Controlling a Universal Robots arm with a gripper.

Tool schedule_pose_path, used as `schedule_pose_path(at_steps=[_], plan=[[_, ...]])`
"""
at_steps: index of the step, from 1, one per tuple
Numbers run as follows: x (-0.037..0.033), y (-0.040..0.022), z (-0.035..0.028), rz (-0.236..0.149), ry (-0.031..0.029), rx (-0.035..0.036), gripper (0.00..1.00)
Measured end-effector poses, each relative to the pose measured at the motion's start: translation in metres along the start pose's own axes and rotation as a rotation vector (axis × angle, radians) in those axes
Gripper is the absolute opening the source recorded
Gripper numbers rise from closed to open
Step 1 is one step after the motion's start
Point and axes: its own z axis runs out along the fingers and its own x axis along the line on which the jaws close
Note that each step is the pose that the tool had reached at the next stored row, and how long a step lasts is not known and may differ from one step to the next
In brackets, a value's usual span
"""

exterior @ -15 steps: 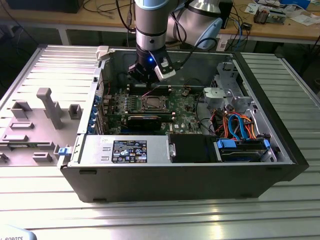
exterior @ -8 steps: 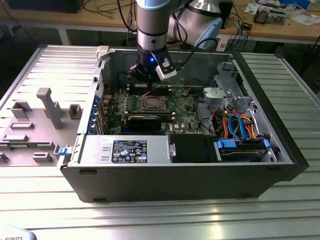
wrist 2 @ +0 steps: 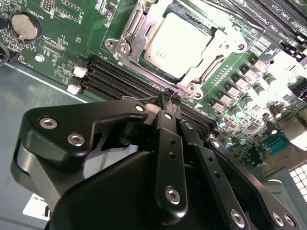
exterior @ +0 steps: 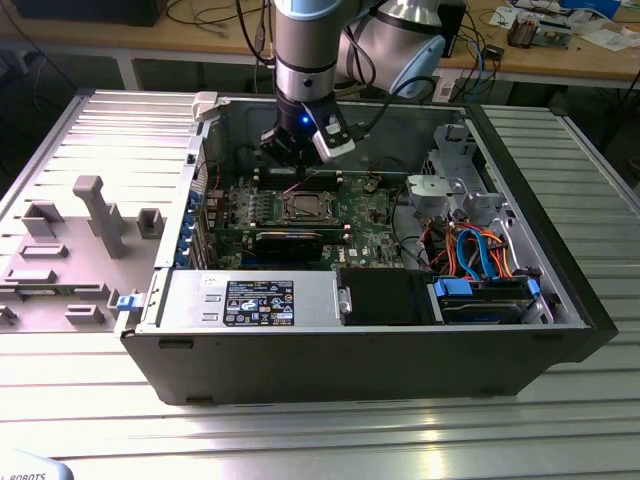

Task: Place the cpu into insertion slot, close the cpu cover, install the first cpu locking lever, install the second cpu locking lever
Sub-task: 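Install the first cpu locking lever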

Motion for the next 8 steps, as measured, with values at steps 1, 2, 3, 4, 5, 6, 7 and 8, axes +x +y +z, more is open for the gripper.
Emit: schedule_pose_path(at_steps=[1,2,3,4,5,6,7,8], plan=[[0.0000,0.0000,0.0001,0.000,0.0000,0.0036,0.11],[0.0000,-0.0001,0.0000,0.000,0.0001,0.0047,0.11],[0.0000,0.0000,0.0000,0.000,0.0000,0.0046,0.11],[0.0000,0.0000,0.0001,0.000,0.0001,0.0047,0.11],[0.0000,0.0000,0.0002,0.000,0.0001,0.0048,0.11],[0.0000,0.0000,0.0002,0.000,0.0000,0.0047,0.11],[0.0000,0.0000,0.0003,0.000,0.0001,0.0047,0.11],[0.0000,0.0000,0.0003,0.000,0.0000,0.0047,0.11]])
